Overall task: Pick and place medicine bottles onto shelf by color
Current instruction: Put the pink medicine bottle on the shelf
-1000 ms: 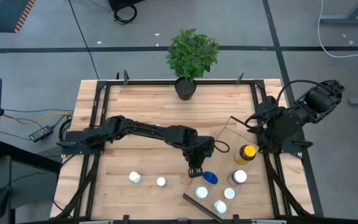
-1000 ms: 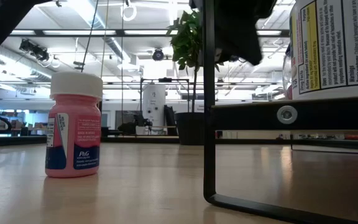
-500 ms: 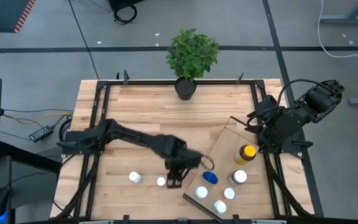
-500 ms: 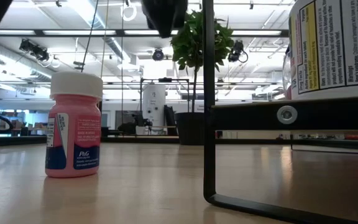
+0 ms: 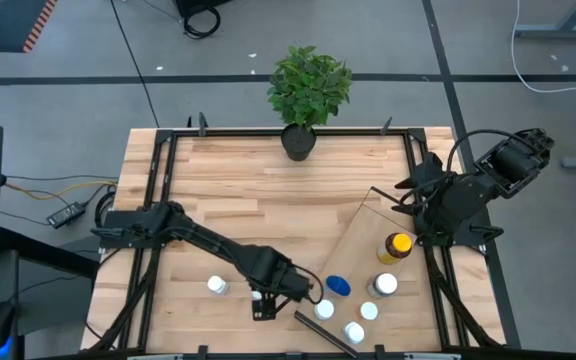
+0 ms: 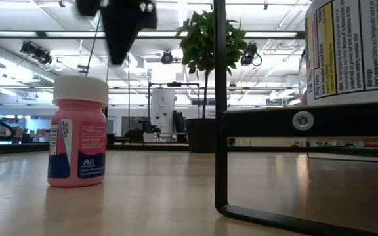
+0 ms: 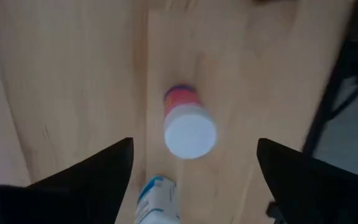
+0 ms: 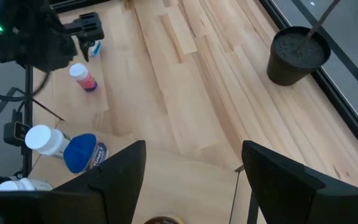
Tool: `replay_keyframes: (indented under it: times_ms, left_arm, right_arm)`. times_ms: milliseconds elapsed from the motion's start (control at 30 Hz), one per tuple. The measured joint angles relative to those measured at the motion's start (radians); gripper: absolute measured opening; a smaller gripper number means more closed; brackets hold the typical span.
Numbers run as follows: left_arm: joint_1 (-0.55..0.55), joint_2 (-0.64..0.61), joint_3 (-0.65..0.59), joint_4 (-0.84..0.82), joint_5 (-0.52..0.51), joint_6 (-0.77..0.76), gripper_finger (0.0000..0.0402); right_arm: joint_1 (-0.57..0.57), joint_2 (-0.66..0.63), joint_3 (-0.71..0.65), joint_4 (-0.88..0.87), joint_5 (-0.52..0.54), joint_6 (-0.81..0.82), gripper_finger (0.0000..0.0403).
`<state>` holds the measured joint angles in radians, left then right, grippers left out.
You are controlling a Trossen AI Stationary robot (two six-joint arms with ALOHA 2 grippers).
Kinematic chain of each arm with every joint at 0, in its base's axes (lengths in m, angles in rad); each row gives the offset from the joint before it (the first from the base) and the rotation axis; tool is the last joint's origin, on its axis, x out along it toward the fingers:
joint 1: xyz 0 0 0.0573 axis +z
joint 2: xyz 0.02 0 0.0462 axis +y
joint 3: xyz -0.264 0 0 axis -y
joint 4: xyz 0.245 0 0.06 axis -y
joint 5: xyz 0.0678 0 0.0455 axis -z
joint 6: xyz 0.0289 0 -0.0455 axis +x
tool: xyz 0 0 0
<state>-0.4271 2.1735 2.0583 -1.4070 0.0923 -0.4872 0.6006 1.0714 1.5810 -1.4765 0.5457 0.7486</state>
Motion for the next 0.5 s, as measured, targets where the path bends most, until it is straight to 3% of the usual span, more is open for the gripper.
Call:
replay_keyframes:
  times_ms: [500]
  left_arm:
    - [-0.021,0.002,-0.218,0.138,0.023,-0.03,0.0337]
  right_arm:
    - [0.0,0.0,0.0,0.0,-0.011,0.001,0.0272]
